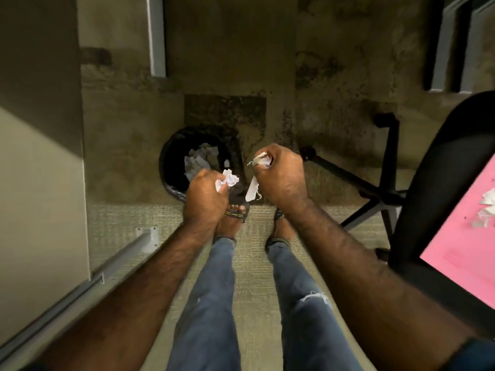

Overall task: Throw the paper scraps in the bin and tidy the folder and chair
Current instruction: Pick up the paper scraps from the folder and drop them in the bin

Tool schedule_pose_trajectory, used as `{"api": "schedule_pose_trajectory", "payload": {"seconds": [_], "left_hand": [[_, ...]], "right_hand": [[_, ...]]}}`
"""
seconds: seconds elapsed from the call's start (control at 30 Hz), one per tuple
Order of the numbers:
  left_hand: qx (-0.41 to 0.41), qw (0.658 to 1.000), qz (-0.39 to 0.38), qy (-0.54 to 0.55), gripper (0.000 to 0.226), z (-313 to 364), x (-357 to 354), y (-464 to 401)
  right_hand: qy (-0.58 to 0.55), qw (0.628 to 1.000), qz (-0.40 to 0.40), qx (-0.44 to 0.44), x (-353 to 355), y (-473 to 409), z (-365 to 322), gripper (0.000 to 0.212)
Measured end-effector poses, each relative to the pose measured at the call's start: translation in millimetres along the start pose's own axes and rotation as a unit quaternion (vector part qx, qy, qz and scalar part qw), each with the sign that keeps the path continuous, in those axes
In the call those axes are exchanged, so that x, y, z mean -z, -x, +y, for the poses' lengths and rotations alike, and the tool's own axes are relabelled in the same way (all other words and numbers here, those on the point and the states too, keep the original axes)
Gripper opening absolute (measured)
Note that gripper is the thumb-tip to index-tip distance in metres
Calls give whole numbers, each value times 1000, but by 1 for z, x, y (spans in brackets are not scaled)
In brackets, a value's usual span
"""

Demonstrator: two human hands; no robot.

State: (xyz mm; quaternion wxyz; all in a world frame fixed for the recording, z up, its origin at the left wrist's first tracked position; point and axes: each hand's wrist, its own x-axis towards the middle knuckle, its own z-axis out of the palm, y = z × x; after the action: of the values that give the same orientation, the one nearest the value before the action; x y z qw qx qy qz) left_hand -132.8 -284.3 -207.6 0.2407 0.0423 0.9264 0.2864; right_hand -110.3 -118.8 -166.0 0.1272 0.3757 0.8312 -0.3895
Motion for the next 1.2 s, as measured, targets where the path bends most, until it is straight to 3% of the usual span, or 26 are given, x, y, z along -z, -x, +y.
{"api": "schedule_pose_trajectory", "payload": {"seconds": [0.3, 0.53, 0.67, 0.87, 1.0, 1.2], "left_hand": [[50, 997, 18, -64, 23, -46, 15, -25], [76, 995, 7, -65, 23, -69, 23, -39], [66, 997, 12, -50, 36, -73, 27, -42], [45, 996, 7, -76, 45, -64, 22, -42], [22, 997, 4, -77, 49, -44, 14, -36], [-47, 998, -3, -46, 50, 0, -3, -29]], "right_hand": [[10, 997, -76, -11, -79, -14, -41, 24], [-48, 993, -95, -60, -105, -28, -56, 26], [-118, 980, -141, -83, -109, -39, -55, 48], [-162, 972, -143, -96, -99, -47, -30, 55], [-137, 981, -112, -77, -72, -43, -15, 39], [-105, 991, -81, 0, -8, -35, 15, 30]]}}
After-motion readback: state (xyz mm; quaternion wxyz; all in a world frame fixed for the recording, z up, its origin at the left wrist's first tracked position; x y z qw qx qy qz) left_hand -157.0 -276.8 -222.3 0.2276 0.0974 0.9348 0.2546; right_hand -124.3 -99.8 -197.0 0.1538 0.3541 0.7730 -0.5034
